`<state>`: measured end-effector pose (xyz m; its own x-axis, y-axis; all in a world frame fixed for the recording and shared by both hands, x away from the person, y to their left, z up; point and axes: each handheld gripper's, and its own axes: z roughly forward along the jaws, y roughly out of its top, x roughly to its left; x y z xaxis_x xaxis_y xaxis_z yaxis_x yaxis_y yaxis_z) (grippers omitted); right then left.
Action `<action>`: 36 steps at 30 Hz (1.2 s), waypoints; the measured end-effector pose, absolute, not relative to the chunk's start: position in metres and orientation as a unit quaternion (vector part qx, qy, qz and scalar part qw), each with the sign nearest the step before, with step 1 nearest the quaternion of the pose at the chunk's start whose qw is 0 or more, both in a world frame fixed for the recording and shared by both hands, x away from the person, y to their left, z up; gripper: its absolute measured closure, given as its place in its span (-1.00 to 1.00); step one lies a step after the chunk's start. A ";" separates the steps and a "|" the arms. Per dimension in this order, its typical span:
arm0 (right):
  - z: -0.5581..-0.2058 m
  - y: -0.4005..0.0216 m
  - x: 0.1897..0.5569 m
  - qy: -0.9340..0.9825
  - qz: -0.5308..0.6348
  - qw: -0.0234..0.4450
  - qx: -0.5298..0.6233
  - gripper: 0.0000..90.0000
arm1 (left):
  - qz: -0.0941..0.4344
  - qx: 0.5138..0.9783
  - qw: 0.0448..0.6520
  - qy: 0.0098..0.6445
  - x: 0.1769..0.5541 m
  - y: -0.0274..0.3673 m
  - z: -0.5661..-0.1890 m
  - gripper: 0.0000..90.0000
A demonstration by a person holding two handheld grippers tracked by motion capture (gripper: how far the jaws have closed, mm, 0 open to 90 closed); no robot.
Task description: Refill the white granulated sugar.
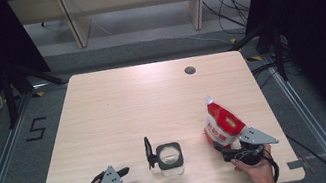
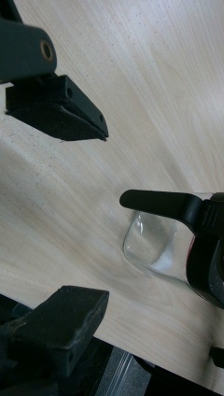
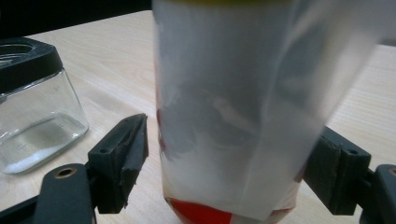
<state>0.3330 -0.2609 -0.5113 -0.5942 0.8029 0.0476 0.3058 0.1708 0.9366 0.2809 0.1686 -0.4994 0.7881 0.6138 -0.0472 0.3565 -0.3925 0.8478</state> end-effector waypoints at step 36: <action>-0.514 -0.246 0.348 0.747 0.476 0.213 0.412 -0.38 | 0.124 0.815 0.479 0.301 0.278 0.165 -0.500 -0.60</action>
<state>0.3484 -0.2462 -0.5139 -0.5706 0.8179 0.0743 0.4129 0.2075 0.8868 0.2783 0.1653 -0.4997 0.7886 0.6088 -0.0867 0.3717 -0.3596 0.8559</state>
